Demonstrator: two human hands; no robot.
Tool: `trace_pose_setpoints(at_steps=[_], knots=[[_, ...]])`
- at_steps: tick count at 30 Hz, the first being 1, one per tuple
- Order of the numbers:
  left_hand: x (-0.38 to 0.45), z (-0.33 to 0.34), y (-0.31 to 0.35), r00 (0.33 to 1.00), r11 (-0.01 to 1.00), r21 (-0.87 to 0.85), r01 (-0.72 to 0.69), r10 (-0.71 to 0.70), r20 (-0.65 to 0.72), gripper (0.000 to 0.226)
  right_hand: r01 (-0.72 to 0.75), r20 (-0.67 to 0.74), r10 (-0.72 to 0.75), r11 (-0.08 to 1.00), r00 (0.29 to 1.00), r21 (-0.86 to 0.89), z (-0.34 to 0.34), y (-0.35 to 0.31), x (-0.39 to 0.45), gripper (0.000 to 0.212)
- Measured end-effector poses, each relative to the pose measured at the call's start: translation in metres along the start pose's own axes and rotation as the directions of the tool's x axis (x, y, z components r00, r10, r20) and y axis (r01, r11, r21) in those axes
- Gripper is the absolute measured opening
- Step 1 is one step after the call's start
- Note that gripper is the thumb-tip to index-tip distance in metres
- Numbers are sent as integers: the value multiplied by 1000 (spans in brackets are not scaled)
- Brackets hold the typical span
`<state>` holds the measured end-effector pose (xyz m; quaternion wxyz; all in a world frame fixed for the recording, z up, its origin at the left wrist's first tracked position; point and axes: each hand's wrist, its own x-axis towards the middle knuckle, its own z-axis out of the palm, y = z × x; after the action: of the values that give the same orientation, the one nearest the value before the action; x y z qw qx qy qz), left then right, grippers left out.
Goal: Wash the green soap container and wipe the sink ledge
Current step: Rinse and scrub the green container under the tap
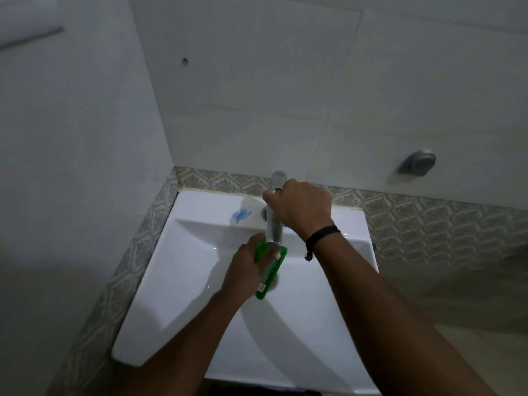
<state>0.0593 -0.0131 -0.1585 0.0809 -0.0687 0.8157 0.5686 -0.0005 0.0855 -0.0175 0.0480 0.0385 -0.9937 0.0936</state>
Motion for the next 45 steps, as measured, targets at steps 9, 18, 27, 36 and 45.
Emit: trace_pose_setpoints(at_steps=[9, 18, 27, 36, 45], knots=[[5, 3, -14, 998, 999, 38, -14, 16, -57, 87, 235, 41, -231, 960, 972, -150, -4, 27, 15, 45], [6, 7, -13, 1000, 999, -39, 9, -9, -3, 72, 335, 66, -329, 927, 942, -167, 0, 44, 30, 47], [-12, 19, -19, 922, 879, -282, 385, -383, 66, 60, -216, 152, 217, 312, 964, 925, 72, 49, -48, 49], [-16, 26, -17, 911, 859, -312, 406, -409, 60, 55, 84, 251, -376, 683, 892, 726, 108, 56, -112, 49], [-20, 36, -22, 916, 902, -163, 401, -400, 41, 64, 418, -13, -466, 782, 885, 463, 90, 81, -97, 18]])
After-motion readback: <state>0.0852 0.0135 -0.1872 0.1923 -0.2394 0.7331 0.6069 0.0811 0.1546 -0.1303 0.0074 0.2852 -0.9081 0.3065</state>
